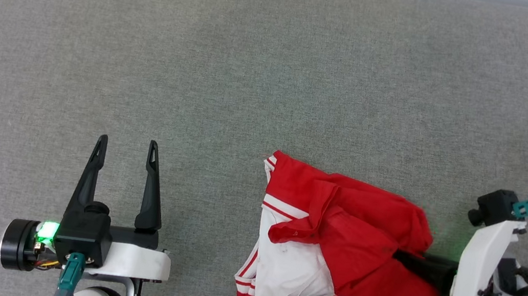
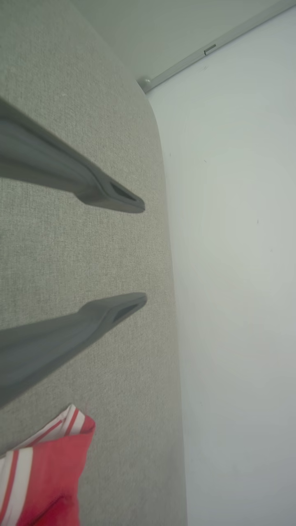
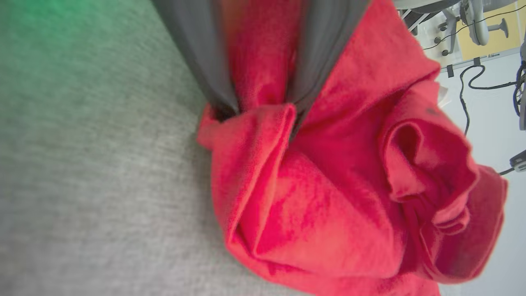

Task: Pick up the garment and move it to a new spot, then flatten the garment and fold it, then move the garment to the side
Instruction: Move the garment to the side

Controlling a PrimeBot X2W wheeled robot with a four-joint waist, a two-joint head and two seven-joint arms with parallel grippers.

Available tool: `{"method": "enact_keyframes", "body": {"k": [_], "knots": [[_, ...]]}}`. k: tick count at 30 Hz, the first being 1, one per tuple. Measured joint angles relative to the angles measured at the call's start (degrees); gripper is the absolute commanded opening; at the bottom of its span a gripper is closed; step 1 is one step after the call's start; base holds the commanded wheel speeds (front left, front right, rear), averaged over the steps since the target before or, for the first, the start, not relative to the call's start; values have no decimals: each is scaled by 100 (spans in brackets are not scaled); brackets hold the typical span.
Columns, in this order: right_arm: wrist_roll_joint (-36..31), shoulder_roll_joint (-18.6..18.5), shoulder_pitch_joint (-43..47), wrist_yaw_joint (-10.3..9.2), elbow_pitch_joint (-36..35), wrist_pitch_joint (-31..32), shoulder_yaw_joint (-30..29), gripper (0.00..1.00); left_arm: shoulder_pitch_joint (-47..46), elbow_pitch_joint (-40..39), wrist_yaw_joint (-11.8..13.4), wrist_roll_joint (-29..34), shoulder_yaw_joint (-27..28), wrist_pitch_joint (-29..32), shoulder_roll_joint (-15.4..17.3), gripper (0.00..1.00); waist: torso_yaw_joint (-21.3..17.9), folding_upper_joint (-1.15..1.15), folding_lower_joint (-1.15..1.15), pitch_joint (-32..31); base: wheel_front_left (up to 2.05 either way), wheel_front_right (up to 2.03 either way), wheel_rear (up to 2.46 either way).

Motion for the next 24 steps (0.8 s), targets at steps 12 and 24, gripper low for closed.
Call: {"method": "enact_keyframes", "body": {"k": [12, 24], "knots": [[-37, -279, -35, -15, -254, -489, 669, 0, 258, 99, -11, -32, -5, 0, -2, 100, -36, 0, 1, -493, 0, 0, 0], [-576, -1385, -1190, -15, -1457, -389, 1200, 0, 556, -33, 52, -49, 132, 0, -7, 100, -770, 0, 0, -844, 0, 0, 0]]}}
